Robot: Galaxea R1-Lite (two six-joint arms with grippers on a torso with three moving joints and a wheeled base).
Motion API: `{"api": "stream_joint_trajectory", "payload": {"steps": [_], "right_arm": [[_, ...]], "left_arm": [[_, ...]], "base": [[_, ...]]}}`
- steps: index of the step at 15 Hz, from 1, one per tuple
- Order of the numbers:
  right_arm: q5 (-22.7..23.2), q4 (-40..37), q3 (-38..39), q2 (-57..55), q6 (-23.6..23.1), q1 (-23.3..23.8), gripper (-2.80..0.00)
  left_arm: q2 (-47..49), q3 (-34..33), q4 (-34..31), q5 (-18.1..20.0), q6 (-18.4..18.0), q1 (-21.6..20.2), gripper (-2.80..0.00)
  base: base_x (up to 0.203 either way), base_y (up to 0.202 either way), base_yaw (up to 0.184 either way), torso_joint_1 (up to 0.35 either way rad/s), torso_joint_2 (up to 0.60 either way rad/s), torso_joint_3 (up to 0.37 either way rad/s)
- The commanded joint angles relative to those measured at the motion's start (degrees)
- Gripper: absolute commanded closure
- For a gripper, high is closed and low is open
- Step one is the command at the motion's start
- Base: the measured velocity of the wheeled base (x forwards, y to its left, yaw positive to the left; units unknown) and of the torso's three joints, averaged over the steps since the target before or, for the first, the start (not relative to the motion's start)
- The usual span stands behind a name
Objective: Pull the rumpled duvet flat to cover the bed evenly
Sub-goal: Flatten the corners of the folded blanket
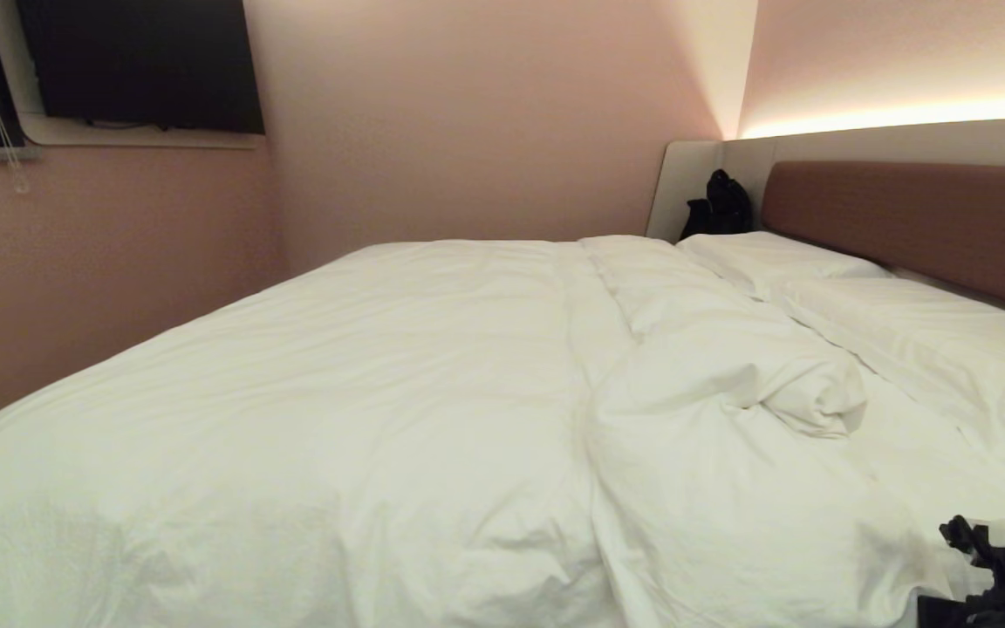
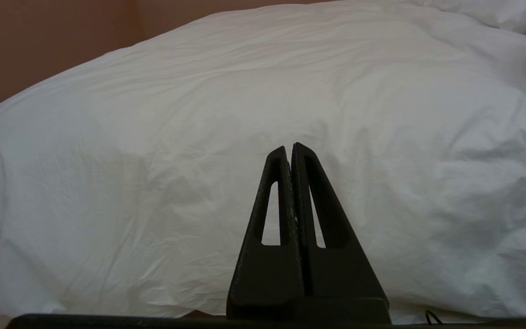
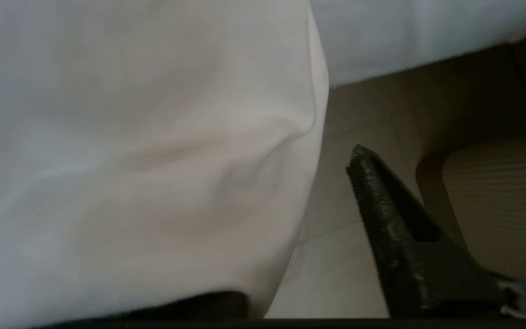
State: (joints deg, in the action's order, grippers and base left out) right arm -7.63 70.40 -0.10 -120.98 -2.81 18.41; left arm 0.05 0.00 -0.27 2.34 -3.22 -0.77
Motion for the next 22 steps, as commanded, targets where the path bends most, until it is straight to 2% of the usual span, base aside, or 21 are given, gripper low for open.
{"api": "stream_joint_trajectory", "payload": {"steps": [1,3,11,20,22], "right_arm": [[-2.7,-0.4,0.0,-3.1,0.5,0.9,-2.8],[-3.2,-0.2,0.0,-5.3,1.7,2.3,-2.8],[-4.1,1.7,0.0,-7.0,1.9,8.0,-2.8],[-4.3,8.1,0.0,-7.2,3.3,22.9,-2.8],[-4.1,8.3,0.0,-7.3,3.3,24.2,-2.8]], "left_arm": [[0.0,0.0,0.0,0.0,0.0,0.0,0.0],[0.0,0.0,0.0,0.0,0.0,0.0,0.0],[0.0,0.0,0.0,0.0,0.0,0.0,0.0],[0.0,0.0,0.0,0.0,0.0,0.0,0.0],[0.0,0.0,0.0,0.0,0.0,0.0,0.0]], "base": [[0.0,0.0,0.0,0.0,0.0,0.0],[0.0,0.0,0.0,0.0,0.0,0.0],[0.0,0.0,0.0,0.0,0.0,0.0],[0.0,0.0,0.0,0.0,0.0,0.0],[0.0,0.0,0.0,0.0,0.0,0.0]]}}
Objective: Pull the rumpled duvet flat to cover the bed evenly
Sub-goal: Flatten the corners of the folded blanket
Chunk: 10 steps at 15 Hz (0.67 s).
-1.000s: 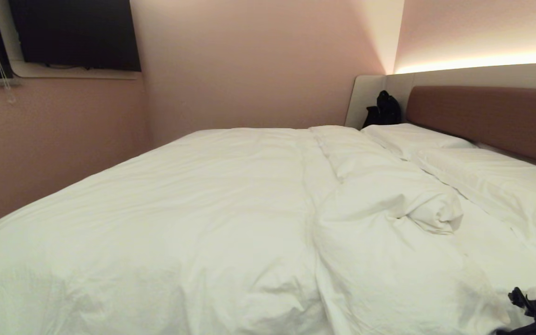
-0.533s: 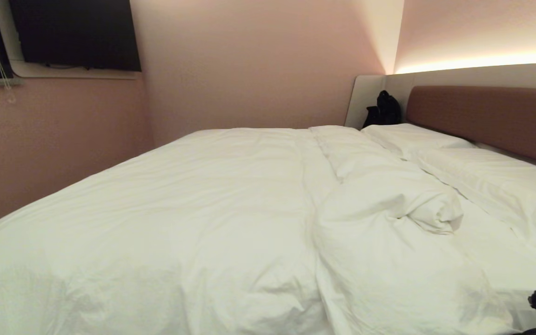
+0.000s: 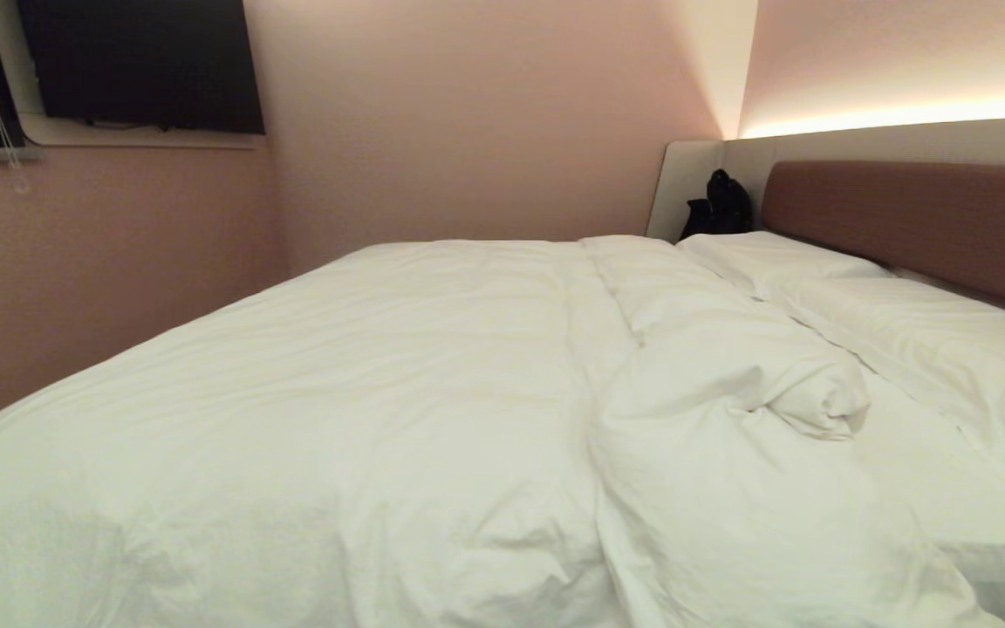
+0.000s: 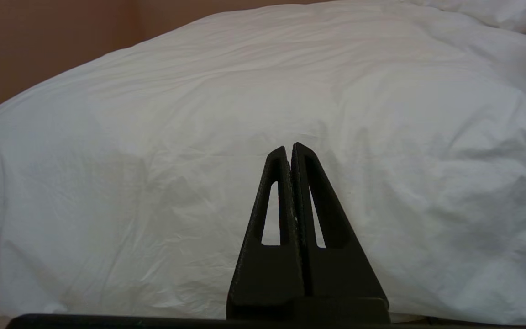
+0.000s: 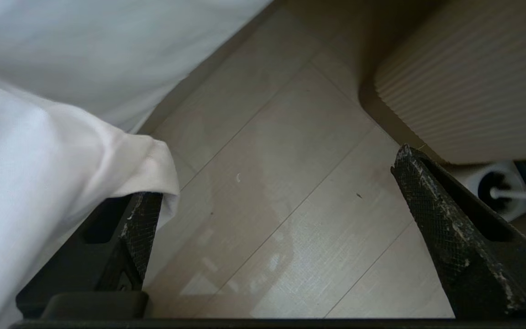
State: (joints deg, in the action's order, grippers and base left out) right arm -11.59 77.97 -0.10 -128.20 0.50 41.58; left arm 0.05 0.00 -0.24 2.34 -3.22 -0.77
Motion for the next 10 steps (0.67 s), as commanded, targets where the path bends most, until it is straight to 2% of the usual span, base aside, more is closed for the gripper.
{"api": "stream_joint_trajectory", "payload": {"steps": [1,10], "right_arm": [[0.0,0.7,0.0,-0.2,0.0,1.9,-2.8],[0.2,1.0,0.0,-2.5,1.5,11.4,-2.8]], "left_arm": [[0.0,0.0,0.0,0.0,0.0,0.0,0.0],[0.0,0.0,0.0,0.0,0.0,0.0,0.0]], "base": [[0.0,0.0,0.0,0.0,0.0,0.0],[0.0,0.0,0.0,0.0,0.0,0.0]]}}
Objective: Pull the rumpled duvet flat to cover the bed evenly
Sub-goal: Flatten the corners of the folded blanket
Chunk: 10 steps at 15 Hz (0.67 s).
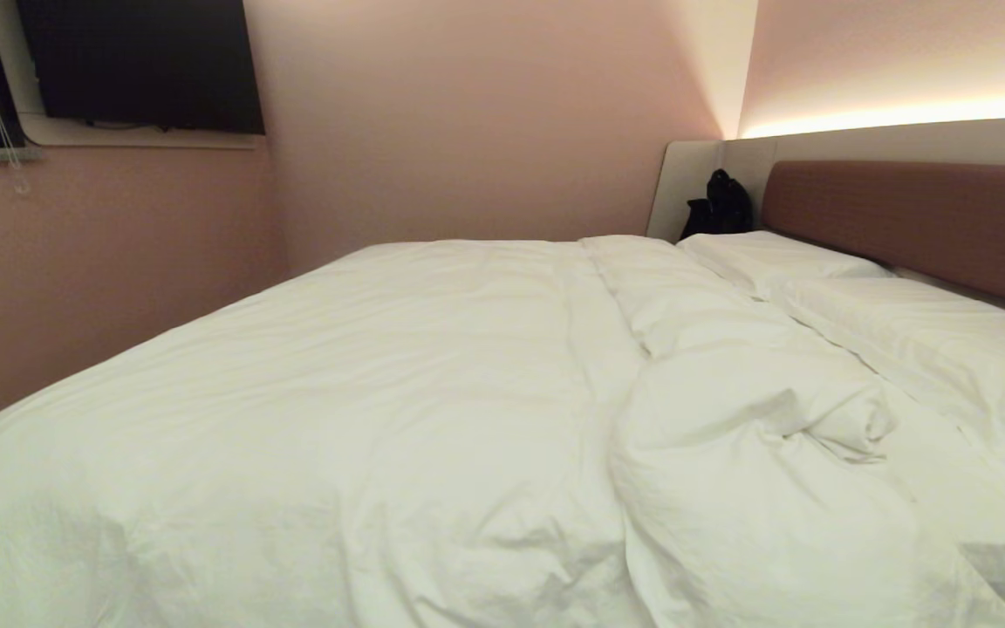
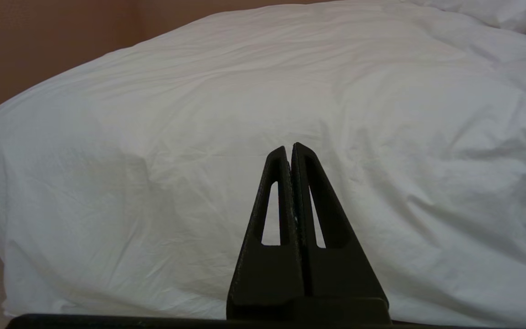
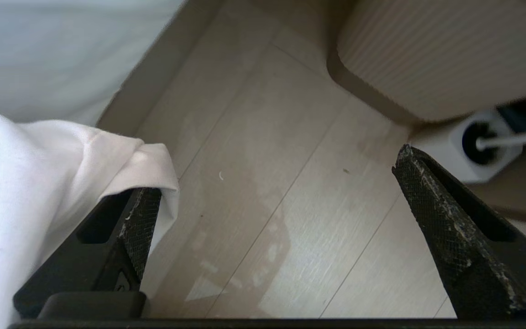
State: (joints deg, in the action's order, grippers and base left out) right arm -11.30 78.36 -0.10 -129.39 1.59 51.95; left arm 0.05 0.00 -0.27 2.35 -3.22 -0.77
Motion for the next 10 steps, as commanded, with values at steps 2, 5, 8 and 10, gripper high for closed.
{"api": "stream_joint_trajectory", "payload": {"steps": [2,5,8,10], "right_arm": [[-0.1,2.6,0.0,-5.4,0.6,3.1,-2.8],[-0.2,7.2,0.0,-12.4,0.6,5.5,-2.8],[0.1,8.8,0.0,-15.8,0.6,6.3,-2.8],[0.5,8.8,0.0,-15.8,0.5,6.1,-2.8]], "left_arm": [[0.0,0.0,0.0,0.0,0.0,0.0,0.0],[0.0,0.0,0.0,0.0,0.0,0.0,0.0],[0.0,0.0,0.0,0.0,0.0,0.0,0.0],[0.0,0.0,0.0,0.0,0.0,0.0,0.0]], "base": [[0.0,0.0,0.0,0.0,0.0,0.0],[0.0,0.0,0.0,0.0,0.0,0.0],[0.0,0.0,0.0,0.0,0.0,0.0],[0.0,0.0,0.0,0.0,0.0,0.0]]}}
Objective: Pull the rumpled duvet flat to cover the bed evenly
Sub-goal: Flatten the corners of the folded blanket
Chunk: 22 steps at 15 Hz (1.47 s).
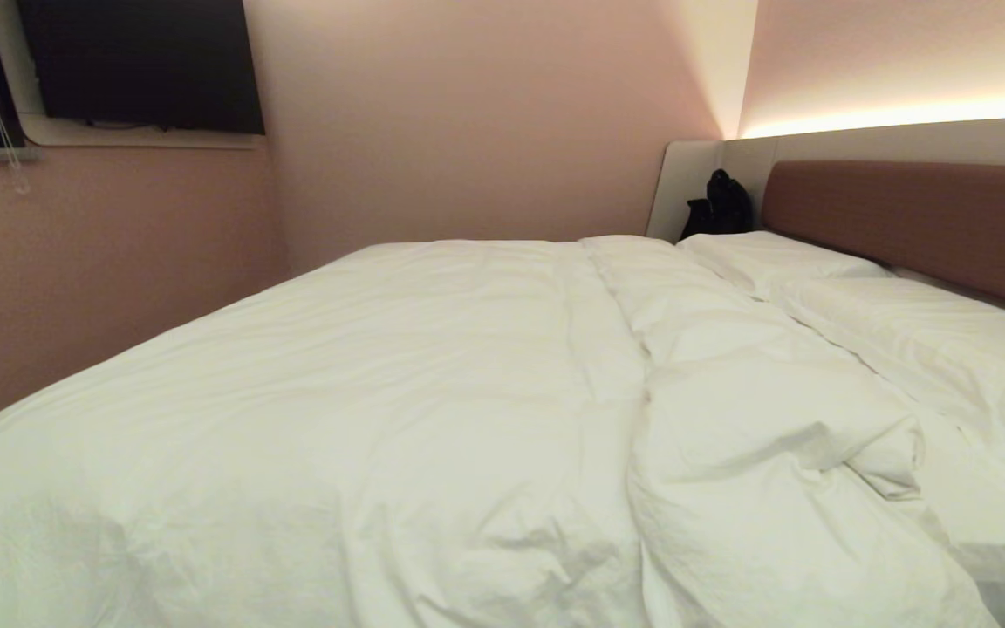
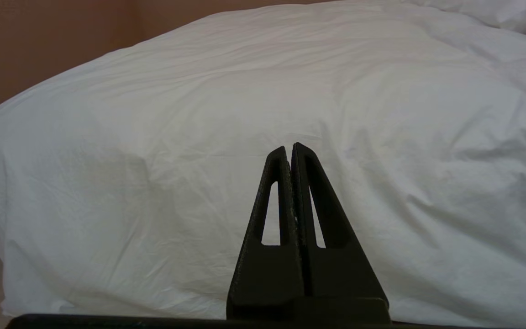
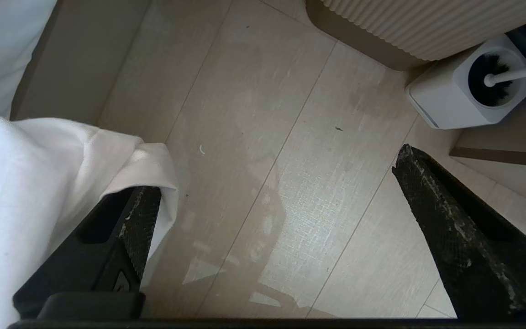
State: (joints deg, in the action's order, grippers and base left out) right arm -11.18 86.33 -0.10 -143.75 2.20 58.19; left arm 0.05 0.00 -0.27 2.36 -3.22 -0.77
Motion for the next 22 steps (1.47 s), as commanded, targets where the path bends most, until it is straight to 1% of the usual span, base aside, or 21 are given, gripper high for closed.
{"api": "stream_joint_trajectory", "payload": {"steps": [1,9,15,16,17,18,21,22], "right_arm": [[0.8,0.9,-0.1,-1.3,-0.5,-0.5,-2.8],[0.9,0.9,0.0,-1.0,-0.5,-2.2,-2.8],[0.5,0.7,0.0,-1.5,0.0,-3.7,-2.8],[0.4,0.4,0.0,-1.3,0.7,-4.5,-2.8],[0.3,0.1,0.0,-1.1,1.6,-5.3,-0.69],[0.3,0.1,0.0,-1.1,2.3,-6.6,0.0],[0.3,0.1,0.0,-1.2,4.4,-9.8,0.0],[0.3,0.1,0.0,-1.5,5.7,-11.7,0.0]], "left_arm": [[0.0,0.0,0.0,0.0,0.0,0.0,0.0],[0.0,0.0,0.0,0.0,0.0,0.0,0.0],[0.0,0.0,0.0,0.0,0.0,0.0,0.0],[0.0,0.0,0.0,0.0,0.0,0.0,0.0],[0.0,0.0,0.0,0.0,0.0,0.0,0.0],[0.0,0.0,0.0,0.0,0.0,0.0,0.0],[0.0,0.0,0.0,0.0,0.0,0.0,0.0],[0.0,0.0,0.0,0.0,0.0,0.0,0.0]], "base": [[0.0,0.0,0.0,0.0,0.0,0.0],[0.0,0.0,0.0,0.0,0.0,0.0],[0.0,0.0,0.0,0.0,0.0,0.0],[0.0,0.0,0.0,0.0,0.0,0.0],[0.0,0.0,0.0,0.0,0.0,0.0],[0.0,0.0,0.0,0.0,0.0,0.0],[0.0,0.0,0.0,0.0,0.0,0.0],[0.0,0.0,0.0,0.0,0.0,0.0]]}}
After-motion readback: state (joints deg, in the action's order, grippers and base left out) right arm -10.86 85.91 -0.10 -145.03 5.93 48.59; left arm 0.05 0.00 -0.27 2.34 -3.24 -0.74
